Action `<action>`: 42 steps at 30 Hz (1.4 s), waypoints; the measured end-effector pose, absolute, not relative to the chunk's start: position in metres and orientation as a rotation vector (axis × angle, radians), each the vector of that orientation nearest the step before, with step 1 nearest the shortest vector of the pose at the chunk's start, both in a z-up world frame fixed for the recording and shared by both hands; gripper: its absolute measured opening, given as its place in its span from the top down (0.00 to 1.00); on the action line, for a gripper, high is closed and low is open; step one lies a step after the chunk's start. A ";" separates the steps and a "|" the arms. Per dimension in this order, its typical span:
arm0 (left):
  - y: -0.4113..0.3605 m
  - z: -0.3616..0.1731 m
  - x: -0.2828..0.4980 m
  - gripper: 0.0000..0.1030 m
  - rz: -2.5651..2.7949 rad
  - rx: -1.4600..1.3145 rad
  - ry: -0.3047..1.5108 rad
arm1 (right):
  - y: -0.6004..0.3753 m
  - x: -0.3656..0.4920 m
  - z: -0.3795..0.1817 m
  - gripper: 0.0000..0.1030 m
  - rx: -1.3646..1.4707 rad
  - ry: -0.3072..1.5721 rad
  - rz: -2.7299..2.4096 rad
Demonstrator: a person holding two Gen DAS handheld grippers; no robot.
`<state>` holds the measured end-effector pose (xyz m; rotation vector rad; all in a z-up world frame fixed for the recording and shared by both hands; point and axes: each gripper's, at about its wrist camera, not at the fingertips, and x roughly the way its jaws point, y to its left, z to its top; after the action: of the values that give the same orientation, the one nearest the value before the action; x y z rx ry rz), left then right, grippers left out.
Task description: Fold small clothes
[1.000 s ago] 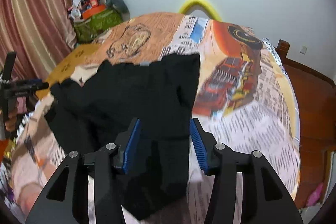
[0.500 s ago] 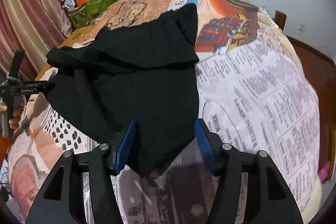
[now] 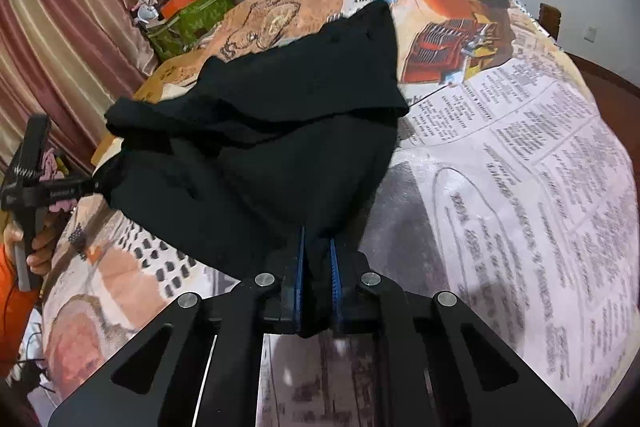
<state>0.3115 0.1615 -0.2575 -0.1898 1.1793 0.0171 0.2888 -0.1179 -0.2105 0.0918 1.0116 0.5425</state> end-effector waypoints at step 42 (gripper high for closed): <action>0.164 -0.283 0.464 0.38 -0.090 -0.272 1.266 | -0.159 0.254 -0.225 0.59 0.319 1.097 0.422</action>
<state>0.4643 0.1643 -0.2829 -0.2718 1.2658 -0.0902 0.2544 -0.1595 -0.2249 0.3186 1.0970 0.4223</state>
